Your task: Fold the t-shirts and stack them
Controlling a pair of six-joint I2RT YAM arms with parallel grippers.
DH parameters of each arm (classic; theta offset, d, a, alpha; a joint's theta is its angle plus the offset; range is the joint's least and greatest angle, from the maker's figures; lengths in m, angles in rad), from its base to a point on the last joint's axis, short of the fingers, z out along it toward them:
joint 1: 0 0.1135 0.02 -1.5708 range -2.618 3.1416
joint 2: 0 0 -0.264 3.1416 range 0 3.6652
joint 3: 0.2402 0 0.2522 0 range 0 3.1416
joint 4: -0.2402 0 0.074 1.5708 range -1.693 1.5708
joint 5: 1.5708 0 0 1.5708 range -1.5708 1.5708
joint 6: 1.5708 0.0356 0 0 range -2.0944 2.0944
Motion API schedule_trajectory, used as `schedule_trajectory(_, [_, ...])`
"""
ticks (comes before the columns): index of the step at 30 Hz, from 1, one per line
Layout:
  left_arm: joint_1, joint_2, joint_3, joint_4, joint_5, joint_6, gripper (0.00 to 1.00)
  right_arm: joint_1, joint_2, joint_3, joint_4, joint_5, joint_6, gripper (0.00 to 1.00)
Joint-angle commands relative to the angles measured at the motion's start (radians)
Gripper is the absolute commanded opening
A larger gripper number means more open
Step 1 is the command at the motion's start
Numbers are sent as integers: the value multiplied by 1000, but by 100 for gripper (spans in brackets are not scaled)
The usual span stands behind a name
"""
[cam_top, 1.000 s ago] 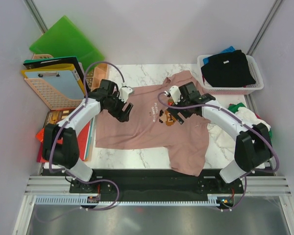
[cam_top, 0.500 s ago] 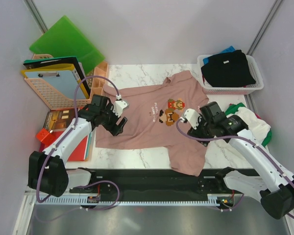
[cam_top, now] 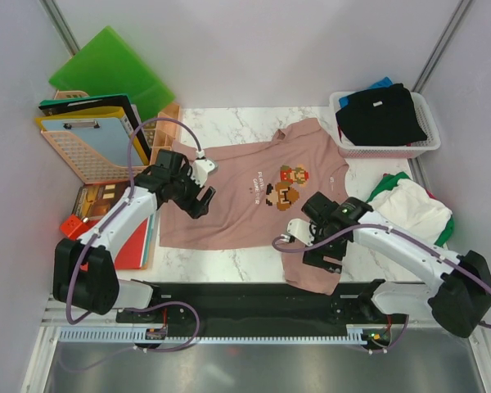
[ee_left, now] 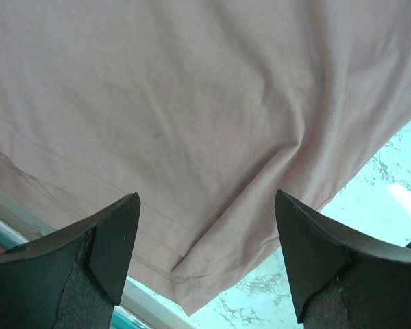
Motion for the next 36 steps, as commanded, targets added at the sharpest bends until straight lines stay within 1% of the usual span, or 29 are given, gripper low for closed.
schedule_trajectory(1, [2, 6, 58, 38, -8, -32, 86, 30, 60, 2, 76, 29, -11, 85])
schedule_trajectory(5, [2, 24, 67, 38, -31, -27, 86, 55, 158, 6, 134, 30, -9, 79])
schedule_trajectory(9, [2, 26, 64, 39, -40, -27, 86, 79, 183, 13, 140, 29, -11, 77])
schedule_trajectory(11, [2, 27, 62, 39, -43, -24, 86, 96, 192, 6, 140, 29, -8, 74])
schedule_trajectory(13, [2, 33, 66, 39, -45, -25, 86, 114, 207, -1, 137, 39, -9, 73])
schedule_trajectory(21, [2, 61, 89, 44, -42, -32, 86, 130, 324, 6, 133, 65, -32, 77])
schedule_trajectory(23, [2, 56, 86, 44, -45, -30, 86, 131, 344, 5, 139, 65, -32, 77])
schedule_trajectory(24, [3, 53, 82, 44, -48, -27, 86, 131, 350, 5, 142, 85, -32, 75])
schedule_trajectory(28, [3, 44, 70, 45, -52, -24, 86, 133, 379, -9, 154, 124, -37, 73])
schedule_trajectory(32, [2, 41, 67, 51, -54, -24, 86, 136, 402, -18, 159, 142, -32, 64])
schedule_trajectory(34, [2, 38, 69, 51, -54, -22, 86, 136, 413, -26, 156, 153, -32, 49])
schedule_trajectory(35, [2, 37, 70, 51, -57, -22, 86, 137, 413, -29, 156, 157, -34, 31])
schedule_trajectory(36, [2, 37, 70, 50, -57, -22, 86, 137, 413, -33, 154, 167, -32, 24])
